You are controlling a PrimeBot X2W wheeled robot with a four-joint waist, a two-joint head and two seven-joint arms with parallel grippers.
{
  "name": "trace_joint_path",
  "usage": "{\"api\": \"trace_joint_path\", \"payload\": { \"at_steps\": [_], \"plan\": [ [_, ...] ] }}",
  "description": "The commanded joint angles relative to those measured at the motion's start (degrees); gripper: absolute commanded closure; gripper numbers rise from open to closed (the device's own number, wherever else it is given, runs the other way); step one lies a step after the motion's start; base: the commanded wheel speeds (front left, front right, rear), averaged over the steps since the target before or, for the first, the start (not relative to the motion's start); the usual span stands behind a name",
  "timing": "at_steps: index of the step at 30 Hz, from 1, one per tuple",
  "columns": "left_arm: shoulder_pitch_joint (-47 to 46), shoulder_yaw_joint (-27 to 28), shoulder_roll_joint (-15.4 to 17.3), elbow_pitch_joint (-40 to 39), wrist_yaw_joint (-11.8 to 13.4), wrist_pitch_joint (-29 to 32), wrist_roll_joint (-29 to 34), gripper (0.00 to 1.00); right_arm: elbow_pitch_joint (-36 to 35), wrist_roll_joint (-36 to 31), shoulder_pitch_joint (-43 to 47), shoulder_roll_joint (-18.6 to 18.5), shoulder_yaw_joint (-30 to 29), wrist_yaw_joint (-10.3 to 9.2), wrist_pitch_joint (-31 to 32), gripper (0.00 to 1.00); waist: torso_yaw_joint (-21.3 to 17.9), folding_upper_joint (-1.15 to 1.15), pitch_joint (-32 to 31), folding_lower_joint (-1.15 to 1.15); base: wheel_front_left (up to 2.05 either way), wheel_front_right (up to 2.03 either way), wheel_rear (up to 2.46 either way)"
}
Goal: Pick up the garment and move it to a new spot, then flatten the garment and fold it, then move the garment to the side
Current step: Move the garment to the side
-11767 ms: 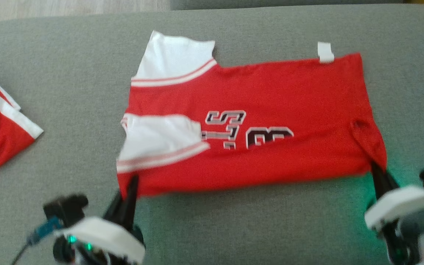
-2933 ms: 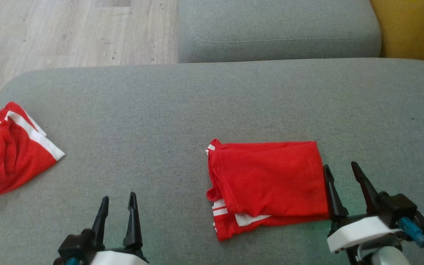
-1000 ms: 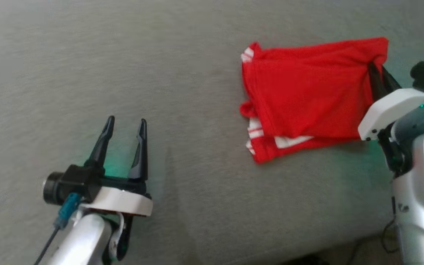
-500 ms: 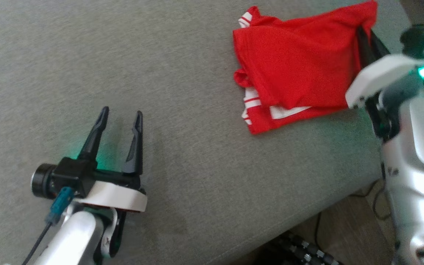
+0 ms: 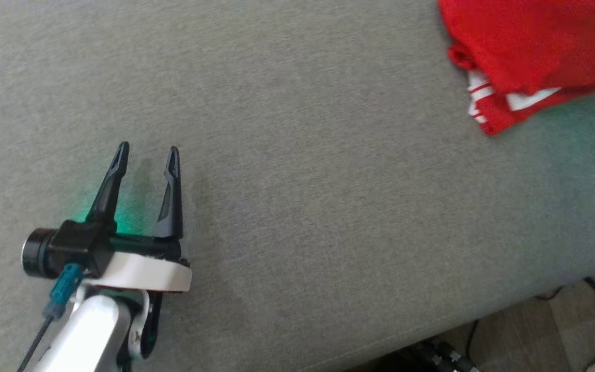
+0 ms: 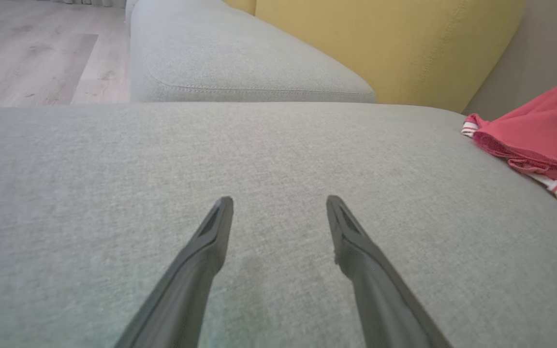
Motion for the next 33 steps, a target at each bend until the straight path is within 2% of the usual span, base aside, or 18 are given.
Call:
{"api": "trace_joint_path", "payload": {
  "at_steps": [1, 5, 8, 18, 24, 29, 33],
  "plan": [
    [-0.66, 2.20, 0.89, -2.01, 0.33, -0.68, -0.02, 0.00, -1.26, -1.45, -1.39, -1.51, -1.42, 0.37, -1.90, 0.00, 1.15, 0.00, 0.46, -0.01, 0.00, 0.00, 0.00],
    [-0.70, 1.73, -0.06, -1.07, 0.18, -1.52, -0.44, 0.00, -0.40, -3.62, -0.87, -0.78, -3.12, 0.37, -6.26, 0.00, 2.56, 0.00, -0.39, -0.01, 0.00, 0.00, 0.00],
    [-0.67, 1.64, -0.61, -0.23, 0.06, -2.21, -0.80, 0.00, -0.42, -3.56, -0.50, 0.37, -1.89, 0.37, -8.05, 0.00, 3.35, 0.00, -1.46, -0.01, 0.00, 0.00, 0.00],
    [0.61, 1.65, -4.23, 6.42, -1.20, -6.50, -4.04, 0.00, -4.07, 1.00, 3.84, 3.49, 8.24, 0.37, -10.97, 0.00, 10.98, 0.00, -11.64, -0.01, 0.00, 0.00, 0.00],
    [3.27, 2.93, -5.89, 10.71, -1.51, -8.62, -6.09, 0.00, -8.36, 2.94, 13.04, 6.44, 10.87, 0.37, -12.63, 0.00, 16.58, 0.00, -18.27, -0.01, 0.00, 0.00, 0.00],
    [6.02, 3.88, -6.84, 13.33, -1.78, -9.64, -6.83, 0.00, -13.73, 3.43, 23.81, 10.72, 8.95, 0.37, -14.81, 0.00, 20.15, 0.00, -22.12, -0.01, 0.00, 0.00, 0.00],
    [8.81, 4.49, -7.77, 15.31, -2.26, -10.05, -7.31, 0.00, -18.70, 2.67, 33.76, 13.31, 8.09, 0.37, -16.44, 0.00, 21.50, 0.00, -24.71, -0.01, 0.00, 0.00, 0.00]
  ]
}}
